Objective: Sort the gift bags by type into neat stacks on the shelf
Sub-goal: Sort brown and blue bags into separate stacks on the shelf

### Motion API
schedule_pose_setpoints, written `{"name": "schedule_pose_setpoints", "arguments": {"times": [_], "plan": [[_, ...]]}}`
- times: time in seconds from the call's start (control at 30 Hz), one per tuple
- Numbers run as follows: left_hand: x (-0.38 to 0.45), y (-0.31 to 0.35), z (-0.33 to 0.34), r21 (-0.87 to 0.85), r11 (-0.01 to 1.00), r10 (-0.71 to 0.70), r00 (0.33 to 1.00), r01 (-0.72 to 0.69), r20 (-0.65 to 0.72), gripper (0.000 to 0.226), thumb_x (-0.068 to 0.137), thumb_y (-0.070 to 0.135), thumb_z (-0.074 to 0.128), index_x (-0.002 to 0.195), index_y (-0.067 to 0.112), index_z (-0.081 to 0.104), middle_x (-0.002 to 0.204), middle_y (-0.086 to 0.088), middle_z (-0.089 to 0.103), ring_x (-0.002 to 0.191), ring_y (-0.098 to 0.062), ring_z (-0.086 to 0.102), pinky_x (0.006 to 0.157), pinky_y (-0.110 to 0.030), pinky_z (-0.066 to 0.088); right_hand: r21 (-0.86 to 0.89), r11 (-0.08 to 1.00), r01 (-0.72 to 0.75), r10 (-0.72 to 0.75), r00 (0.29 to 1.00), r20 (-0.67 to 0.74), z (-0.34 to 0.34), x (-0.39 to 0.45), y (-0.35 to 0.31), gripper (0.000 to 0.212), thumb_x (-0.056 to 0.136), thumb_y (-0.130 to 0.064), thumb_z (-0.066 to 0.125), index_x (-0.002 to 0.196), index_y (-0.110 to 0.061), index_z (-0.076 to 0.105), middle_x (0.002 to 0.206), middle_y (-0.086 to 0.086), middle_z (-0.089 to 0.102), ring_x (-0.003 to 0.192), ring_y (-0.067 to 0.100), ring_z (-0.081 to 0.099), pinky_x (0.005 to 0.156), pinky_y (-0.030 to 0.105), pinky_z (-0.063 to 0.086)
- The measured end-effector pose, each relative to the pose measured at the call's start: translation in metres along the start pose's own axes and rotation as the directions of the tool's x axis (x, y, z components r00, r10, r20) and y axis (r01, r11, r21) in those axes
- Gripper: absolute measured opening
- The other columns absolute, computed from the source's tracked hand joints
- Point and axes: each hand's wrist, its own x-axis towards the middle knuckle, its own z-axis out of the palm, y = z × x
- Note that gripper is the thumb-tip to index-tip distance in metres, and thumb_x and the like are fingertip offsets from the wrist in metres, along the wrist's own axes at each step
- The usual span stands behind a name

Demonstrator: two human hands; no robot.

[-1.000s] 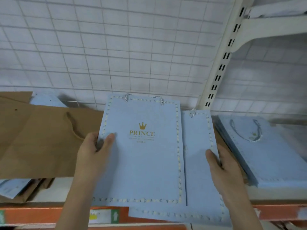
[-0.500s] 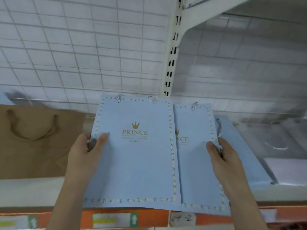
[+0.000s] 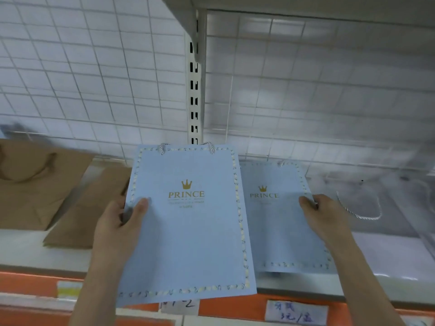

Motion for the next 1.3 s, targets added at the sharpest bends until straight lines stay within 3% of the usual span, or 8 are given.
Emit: {"name": "schedule_pose_setpoints", "arguments": {"times": [0.17, 0.37, 0.47, 0.6, 0.73, 0.87, 1.0, 1.3], "plan": [[-0.007, 0.001, 0.008, 0.032, 0.999, 0.022, 0.998, -0.020, -0.059, 0.033, 0.088, 0.030, 0.059, 0.068, 0.008, 0.044, 0.062, -0.003, 0.043, 0.054, -0.019, 0.039, 0.050, -0.029, 0.028, -0.075, 0.997, 0.022, -0.033, 0.990, -0.140, 0.019, 0.006, 0.004, 0.029, 0.092, -0.025, 0.046, 0.091, 0.004, 0.048, 0.081, 0.021, 0.058, 0.080, 0.038, 0.057, 0.065, 0.036, 0.041], [-0.015, 0.016, 0.038, 0.058, 0.998, 0.028, 0.999, -0.029, 0.031, 0.030, 0.089, 0.029, 0.057, 0.072, 0.006, 0.049, 0.066, -0.006, 0.051, 0.055, -0.018, 0.046, 0.048, -0.028, 0.031, -0.137, 0.986, 0.099, -0.135, 0.949, -0.286, 0.025, 0.000, 0.013, 0.033, 0.086, -0.016, 0.047, 0.097, 0.015, 0.052, 0.092, 0.037, 0.054, 0.084, 0.049, 0.052, 0.076, 0.050, 0.043], [-0.013, 0.021, 0.067, 0.107, 0.993, 0.038, 0.992, -0.051, 0.122, 0.030, 0.090, 0.028, 0.055, 0.069, 0.008, 0.046, 0.061, -0.003, 0.047, 0.051, -0.016, 0.042, 0.046, -0.027, 0.028, -0.050, 0.990, 0.130, -0.136, 0.975, -0.175, 0.004, -0.001, 0.023, 0.025, 0.093, -0.014, 0.047, 0.107, 0.006, 0.054, 0.100, 0.024, 0.052, 0.088, 0.039, 0.051, 0.076, 0.039, 0.042], [-0.005, 0.025, 0.113, 0.093, 0.991, 0.075, 0.971, -0.098, 0.229, 0.019, 0.089, 0.026, 0.056, 0.099, 0.011, 0.060, 0.089, -0.006, 0.066, 0.074, -0.019, 0.062, 0.056, -0.028, 0.045, -0.024, 0.980, 0.198, -0.198, 0.979, -0.041, -0.011, -0.013, 0.040, 0.017, 0.092, -0.014, 0.048, 0.097, -0.002, 0.059, 0.090, 0.012, 0.055, 0.073, 0.024, 0.051, 0.066, 0.029, 0.036], [-0.012, 0.028, 0.143, 0.225, 0.963, 0.102, 0.975, -0.147, 0.200, 0.025, 0.091, 0.019, 0.053, 0.114, 0.008, 0.052, 0.091, -0.004, 0.057, 0.070, -0.007, 0.053, 0.052, -0.023, 0.041, -0.028, 0.976, 0.218, -0.218, 0.975, -0.029, -0.009, -0.021, 0.052, 0.017, 0.091, -0.013, 0.049, 0.095, -0.003, 0.062, 0.088, 0.013, 0.059, 0.074, 0.025, 0.054, 0.065, 0.029, 0.037], [-0.024, 0.020, 0.157, 0.408, 0.880, 0.193, 0.968, -0.244, 0.164, 0.035, 0.092, 0.016, 0.050, 0.123, -0.003, 0.049, 0.109, -0.021, 0.055, 0.106, -0.037, 0.048, 0.090, -0.039, 0.037, 0.006, 0.973, 0.233, -0.233, 0.973, -0.002, -0.003, -0.023, 0.051, 0.021, 0.093, -0.013, 0.045, 0.102, -0.004, 0.062, 0.091, 0.010, 0.058, 0.072, 0.020, 0.052, 0.064, 0.023, 0.035], [-0.027, 0.014, 0.159, 0.432, 0.862, 0.206, 0.962, -0.265, 0.181, 0.036, 0.094, 0.016, 0.049, 0.123, -0.005, 0.048, 0.112, -0.021, 0.047, 0.106, -0.033, 0.044, 0.085, -0.037, 0.037, -0.003, 0.966, 0.260, -0.260, 0.965, -0.023, 0.003, -0.024, 0.050, 0.023, 0.095, -0.012, 0.042, 0.107, -0.003, 0.060, 0.086, 0.005, 0.051, 0.063, 0.010, 0.044, 0.051, 0.015, 0.029], [-0.014, 0.022, 0.168, 0.453, 0.842, 0.200, 0.949, -0.293, 0.243, 0.032, 0.095, 0.016, 0.045, 0.123, 0.001, 0.049, 0.106, -0.015, 0.051, 0.085, -0.024, 0.048, 0.069, -0.031, 0.037, -0.059, 0.980, 0.191, -0.192, 0.981, -0.021, 0.014, -0.018, 0.042, 0.032, 0.093, 0.000, 0.038, 0.120, 0.000, 0.054, 0.102, 0.019, 0.059, 0.087, 0.033, 0.056, 0.066, 0.027, 0.032]]}}
